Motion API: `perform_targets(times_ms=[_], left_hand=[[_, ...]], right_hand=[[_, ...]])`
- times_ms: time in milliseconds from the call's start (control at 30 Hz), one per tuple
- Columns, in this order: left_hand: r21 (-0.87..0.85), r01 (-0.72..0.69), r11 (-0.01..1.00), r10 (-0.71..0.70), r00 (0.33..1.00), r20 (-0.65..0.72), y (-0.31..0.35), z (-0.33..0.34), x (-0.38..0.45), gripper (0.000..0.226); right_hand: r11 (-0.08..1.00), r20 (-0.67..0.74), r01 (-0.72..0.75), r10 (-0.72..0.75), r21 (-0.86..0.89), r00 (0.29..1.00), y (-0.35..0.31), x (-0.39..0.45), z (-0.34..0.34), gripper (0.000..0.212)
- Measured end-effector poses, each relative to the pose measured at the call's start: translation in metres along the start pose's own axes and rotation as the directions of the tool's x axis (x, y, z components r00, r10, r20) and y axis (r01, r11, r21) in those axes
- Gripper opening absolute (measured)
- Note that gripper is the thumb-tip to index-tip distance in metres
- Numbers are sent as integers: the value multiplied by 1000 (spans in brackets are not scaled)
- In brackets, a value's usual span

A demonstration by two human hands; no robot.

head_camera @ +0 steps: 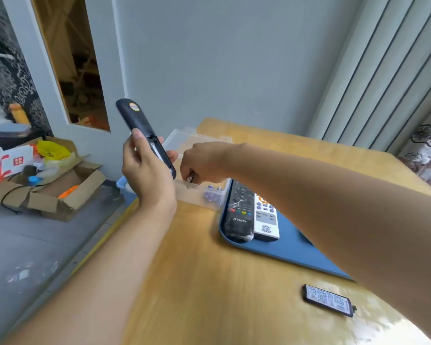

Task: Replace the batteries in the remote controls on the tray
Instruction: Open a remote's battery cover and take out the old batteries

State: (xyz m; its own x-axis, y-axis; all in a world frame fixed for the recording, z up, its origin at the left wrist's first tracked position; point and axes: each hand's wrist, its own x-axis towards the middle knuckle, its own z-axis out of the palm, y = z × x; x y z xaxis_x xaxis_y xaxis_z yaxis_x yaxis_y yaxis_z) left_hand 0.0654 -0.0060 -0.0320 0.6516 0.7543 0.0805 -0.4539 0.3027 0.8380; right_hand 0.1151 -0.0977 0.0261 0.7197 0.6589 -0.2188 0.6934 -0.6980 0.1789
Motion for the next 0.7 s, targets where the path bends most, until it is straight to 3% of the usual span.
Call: perform_targets(times_ms=[200, 367, 533, 700], left_hand=[[-63, 39, 997, -40, 999, -24, 0, 0, 1, 26], [-58, 56, 997, -58, 998, -22, -1, 1, 0, 32], [-35, 64, 997, -64, 998, -7, -2, 1, 1, 34], [-14, 52, 999, -52, 998, 21, -4, 0, -3, 31]], right_hand=[[979, 54, 17, -6, -202, 999, -6, 7, 9, 26], [996, 97, 30, -22, -86, 995, -2, 8, 8, 35], [983, 85, 19, -3, -182, 996, 3, 7, 12, 47], [995, 27, 2, 1, -98, 1000, 10, -4, 13, 52]])
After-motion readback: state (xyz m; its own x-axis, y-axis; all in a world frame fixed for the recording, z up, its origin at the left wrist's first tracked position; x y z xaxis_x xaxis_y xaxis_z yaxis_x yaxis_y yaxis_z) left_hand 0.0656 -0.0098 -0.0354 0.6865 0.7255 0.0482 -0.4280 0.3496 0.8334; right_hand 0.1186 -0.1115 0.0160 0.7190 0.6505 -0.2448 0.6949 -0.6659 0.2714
